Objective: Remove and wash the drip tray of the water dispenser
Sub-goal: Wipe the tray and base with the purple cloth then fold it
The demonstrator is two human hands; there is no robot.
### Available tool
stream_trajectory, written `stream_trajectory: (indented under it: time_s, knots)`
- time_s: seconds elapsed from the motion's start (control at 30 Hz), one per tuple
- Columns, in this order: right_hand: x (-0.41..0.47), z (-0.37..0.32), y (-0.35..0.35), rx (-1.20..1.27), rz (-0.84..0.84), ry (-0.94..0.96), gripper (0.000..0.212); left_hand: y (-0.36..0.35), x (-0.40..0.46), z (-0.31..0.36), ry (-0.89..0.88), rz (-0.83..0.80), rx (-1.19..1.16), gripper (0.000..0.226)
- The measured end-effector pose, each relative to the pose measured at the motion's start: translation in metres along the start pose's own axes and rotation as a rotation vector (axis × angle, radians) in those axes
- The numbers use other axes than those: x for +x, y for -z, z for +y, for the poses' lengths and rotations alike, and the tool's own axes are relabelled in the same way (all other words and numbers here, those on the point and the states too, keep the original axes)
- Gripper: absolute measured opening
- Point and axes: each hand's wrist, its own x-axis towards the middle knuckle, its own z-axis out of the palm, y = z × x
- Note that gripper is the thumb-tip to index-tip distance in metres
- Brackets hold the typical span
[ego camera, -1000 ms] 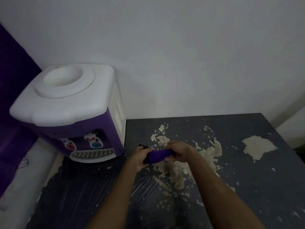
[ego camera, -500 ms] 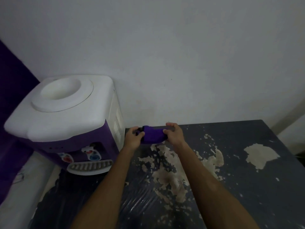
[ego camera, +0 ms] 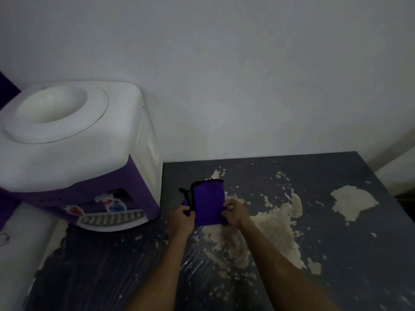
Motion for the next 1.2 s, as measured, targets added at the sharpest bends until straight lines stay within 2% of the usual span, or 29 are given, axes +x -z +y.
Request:
stream_trajectory:
  time_s: [0.07, 0.13, 0.23, 0.33, 0.47, 0.53, 0.67, 0.8, 0.87, 0.93, 1.0, 1.13, 1.2]
  knots:
    - [-0.004, -0.001, -0.004, -0.183, 0.100, 0.078, 0.027, 0.000, -0.003, 0.006, 0.017, 0.102, 0.157, 0.023]
    - [-0.012, -0.003, -0.011, -0.351, 0.184, 0.226, 0.033, -0.001, -0.003, 0.008, 0.001, 0.121, 0.189, 0.020]
    - [-0.021, -0.007, -0.032, -0.578, 0.081, 0.485, 0.046, -0.001, 0.002, 0.001, -0.029, 0.084, 0.057, 0.019]
    - [-0.023, -0.008, -0.057, -0.779, 0.044, 0.542, 0.061, 0.003, 0.004, -0.008, -0.070, 0.058, -0.111, 0.021]
    - [-0.019, -0.009, -0.064, -0.879, 0.109, 0.587, 0.042, 0.010, 0.006, -0.009, 0.030, -0.024, -0.139, 0.037]
    - [-0.015, -0.010, -0.060, -0.798, 0.112, 0.599, 0.031, 0.009, 0.008, -0.008, 0.060, -0.043, -0.104, 0.040]
    - [-0.013, -0.009, -0.045, -0.320, 0.193, 0.525, 0.006, 0.002, 0.009, 0.004, 0.087, -0.082, -0.187, 0.033]
    - [-0.009, -0.004, -0.026, 0.037, 0.197, 0.392, 0.016, 0.002, 0.010, 0.016, 0.112, -0.095, -0.244, 0.032]
    - [-0.007, -0.001, -0.012, 0.281, 0.298, 0.274, 0.017, 0.001, 0.010, 0.018, 0.171, -0.129, -0.359, 0.030]
    - [-0.004, 0.009, 0.005, 0.455, 0.460, 0.193, 0.021, 0.000, 0.007, 0.020, 0.246, -0.200, -0.500, 0.019]
    - [-0.001, 0.021, 0.023, 0.555, 0.582, 0.036, 0.028, -0.002, 0.006, 0.017, 0.224, -0.241, -0.439, 0.022]
    - [0.007, 0.053, 0.042, 0.577, 0.541, -0.380, 0.035, -0.006, 0.008, 0.006, 0.141, -0.166, -0.311, 0.025]
    - [0.003, 0.058, 0.042, 0.449, 0.505, -0.374, 0.031, -0.005, 0.006, 0.007, 0.126, -0.174, -0.316, 0.032]
